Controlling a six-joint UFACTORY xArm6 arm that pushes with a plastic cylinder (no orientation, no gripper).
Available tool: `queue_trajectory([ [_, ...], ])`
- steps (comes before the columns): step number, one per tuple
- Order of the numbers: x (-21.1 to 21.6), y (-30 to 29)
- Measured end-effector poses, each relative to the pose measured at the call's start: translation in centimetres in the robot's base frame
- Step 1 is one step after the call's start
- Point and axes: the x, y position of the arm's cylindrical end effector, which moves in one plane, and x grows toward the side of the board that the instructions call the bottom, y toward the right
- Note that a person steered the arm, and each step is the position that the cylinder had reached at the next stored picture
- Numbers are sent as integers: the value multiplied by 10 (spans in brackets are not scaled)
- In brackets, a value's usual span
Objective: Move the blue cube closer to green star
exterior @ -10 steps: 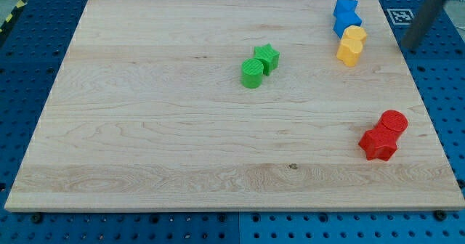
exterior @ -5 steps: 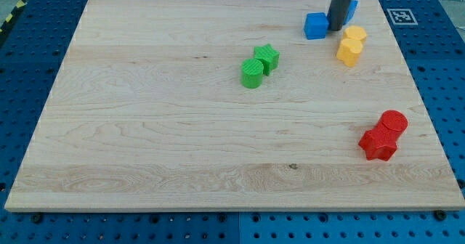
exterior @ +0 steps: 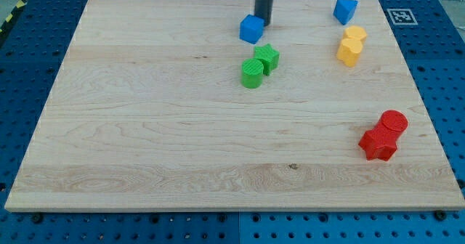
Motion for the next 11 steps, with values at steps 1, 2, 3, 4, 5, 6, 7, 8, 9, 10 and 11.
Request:
queue_trajectory([
  [1, 0, -32],
  [2, 0, -55],
  [3, -2, -55],
  [4, -15, -41],
  [5, -17, -36],
  [6, -9, -36],
  [7, 6, -35],
  [8, 21, -32],
  [9, 34, -23],
  [10, 48, 2],
  [11, 63, 26],
])
